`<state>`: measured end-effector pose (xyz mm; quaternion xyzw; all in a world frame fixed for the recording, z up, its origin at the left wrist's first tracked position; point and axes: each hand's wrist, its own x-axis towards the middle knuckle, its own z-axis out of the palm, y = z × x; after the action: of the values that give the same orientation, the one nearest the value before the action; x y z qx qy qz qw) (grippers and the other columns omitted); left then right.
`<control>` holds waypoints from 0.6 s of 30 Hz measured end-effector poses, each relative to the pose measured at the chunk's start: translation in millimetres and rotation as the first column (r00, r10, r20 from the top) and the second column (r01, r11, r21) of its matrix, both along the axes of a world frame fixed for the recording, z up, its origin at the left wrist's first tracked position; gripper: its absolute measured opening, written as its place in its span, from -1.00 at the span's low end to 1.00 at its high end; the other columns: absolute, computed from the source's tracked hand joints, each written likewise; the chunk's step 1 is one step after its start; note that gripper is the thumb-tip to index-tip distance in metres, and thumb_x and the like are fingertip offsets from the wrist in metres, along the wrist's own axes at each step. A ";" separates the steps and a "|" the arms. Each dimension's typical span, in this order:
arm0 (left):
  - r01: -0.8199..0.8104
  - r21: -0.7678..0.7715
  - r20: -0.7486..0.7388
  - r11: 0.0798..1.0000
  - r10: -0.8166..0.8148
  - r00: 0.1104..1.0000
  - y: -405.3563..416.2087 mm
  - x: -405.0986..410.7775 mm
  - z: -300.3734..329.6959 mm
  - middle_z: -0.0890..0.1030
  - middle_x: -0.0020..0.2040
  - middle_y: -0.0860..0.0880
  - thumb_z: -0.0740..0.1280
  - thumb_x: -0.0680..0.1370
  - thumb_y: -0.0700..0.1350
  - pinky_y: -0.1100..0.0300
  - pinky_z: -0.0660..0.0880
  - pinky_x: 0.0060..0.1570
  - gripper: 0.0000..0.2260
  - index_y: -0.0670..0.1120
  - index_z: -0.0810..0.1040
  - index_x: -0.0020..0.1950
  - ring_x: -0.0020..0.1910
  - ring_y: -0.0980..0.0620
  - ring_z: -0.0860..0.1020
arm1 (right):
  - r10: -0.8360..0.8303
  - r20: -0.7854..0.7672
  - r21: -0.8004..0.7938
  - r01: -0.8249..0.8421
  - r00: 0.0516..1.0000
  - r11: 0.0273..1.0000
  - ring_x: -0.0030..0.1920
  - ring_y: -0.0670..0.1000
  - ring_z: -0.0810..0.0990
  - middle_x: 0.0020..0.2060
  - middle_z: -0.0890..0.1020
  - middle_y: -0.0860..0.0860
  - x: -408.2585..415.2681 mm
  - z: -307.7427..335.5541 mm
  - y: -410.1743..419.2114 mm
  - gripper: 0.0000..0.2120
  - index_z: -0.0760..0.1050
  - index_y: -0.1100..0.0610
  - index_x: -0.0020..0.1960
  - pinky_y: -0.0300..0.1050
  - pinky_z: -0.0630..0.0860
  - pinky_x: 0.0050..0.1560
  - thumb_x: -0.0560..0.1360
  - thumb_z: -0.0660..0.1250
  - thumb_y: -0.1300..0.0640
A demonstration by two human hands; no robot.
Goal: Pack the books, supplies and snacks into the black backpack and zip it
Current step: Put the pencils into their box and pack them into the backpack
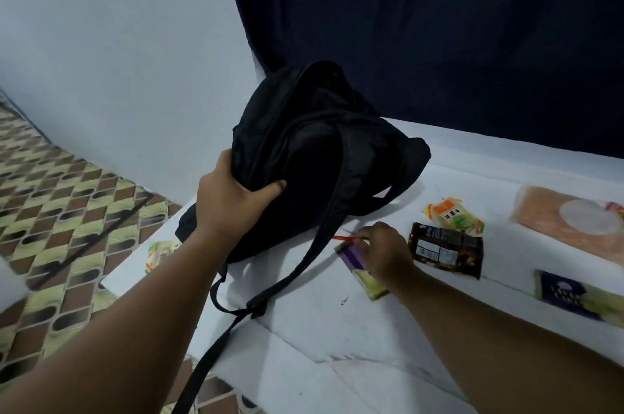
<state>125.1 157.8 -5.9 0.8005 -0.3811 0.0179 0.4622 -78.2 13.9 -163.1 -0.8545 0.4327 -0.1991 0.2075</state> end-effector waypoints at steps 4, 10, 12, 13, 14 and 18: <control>0.021 0.012 0.000 1.000 -0.021 1.000 0.7 -2.6 -2.4 0.58 -0.04 0.16 0.62 0.29 0.13 0.23 0.47 -0.06 -0.39 -0.02 0.49 0.24 -0.04 0.10 0.56 | -0.021 0.169 0.084 0.007 0.985 0.996 -0.28 0.06 0.62 -0.31 0.64 0.05 -19.9 11.7 7.1 -0.83 0.62 0.13 -0.20 -0.10 0.54 -0.28 0.50 0.30 0.13; 0.124 0.066 0.083 0.990 -0.129 0.988 7.8 -25.6 -17.4 0.56 -0.03 0.18 0.62 0.27 0.18 0.13 0.49 -0.04 -0.29 0.02 0.41 0.32 -0.06 0.10 0.52 | -0.226 0.387 0.137 0.187 0.894 0.973 -0.22 -0.24 0.63 -0.28 0.64 -0.22 -91.0 30.6 41.4 -0.90 0.66 0.06 -0.20 -0.37 0.52 -0.18 0.43 0.48 0.25; 0.168 0.082 0.103 0.982 -0.176 0.979 11.0 -37.7 -30.5 0.58 0.00 0.12 0.62 0.27 0.16 0.11 0.49 -0.05 -0.27 0.01 0.40 0.34 -0.04 0.05 0.54 | -0.393 0.395 0.260 0.309 0.831 0.915 -0.22 -0.31 0.61 -0.26 0.66 -0.23 -117.3 34.9 54.4 -0.87 0.68 0.04 -0.18 -0.41 0.51 -0.20 0.40 0.50 0.26; 0.195 0.086 0.087 0.977 -0.202 0.975 12.8 -44.3 -37.3 0.61 0.03 0.08 0.62 0.26 0.16 0.07 0.52 -0.03 -0.26 0.01 0.40 0.34 0.00 0.00 0.58 | -0.446 0.414 0.299 0.345 0.794 0.890 -0.24 -0.30 0.61 -0.28 0.66 -0.23 -129.3 36.0 60.9 -0.83 0.66 0.01 -0.22 -0.38 0.52 -0.23 0.40 0.50 0.28; 0.225 0.093 0.077 0.970 -0.232 0.970 14.3 -51.0 -44.7 0.62 0.08 0.03 0.62 0.24 0.18 0.00 0.54 0.02 -0.24 0.00 0.40 0.33 0.06 -0.06 0.59 | -0.483 0.432 0.316 0.374 0.761 0.872 -0.26 -0.26 0.62 -0.32 0.66 -0.21 -140.5 38.4 68.5 -0.78 0.63 -0.01 -0.27 -0.29 0.56 -0.23 0.40 0.50 0.29; 0.308 0.239 0.212 0.921 -0.359 0.909 20.4 -81.1 -72.0 0.53 0.24 -0.08 0.49 0.11 0.38 -0.19 0.38 0.19 -0.13 -0.04 0.45 0.30 0.24 -0.19 0.45 | -0.557 0.541 0.351 0.432 0.631 0.831 -0.19 0.03 0.70 -0.26 0.71 -0.03 -185.1 39.7 99.5 -0.82 0.59 0.05 -0.26 0.21 0.65 -0.13 0.43 0.45 0.30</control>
<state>44.0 178.2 -77.9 0.7569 -0.5679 0.0012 0.3234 -263.3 113.5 -123.4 -0.5630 0.5741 -0.4770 0.3549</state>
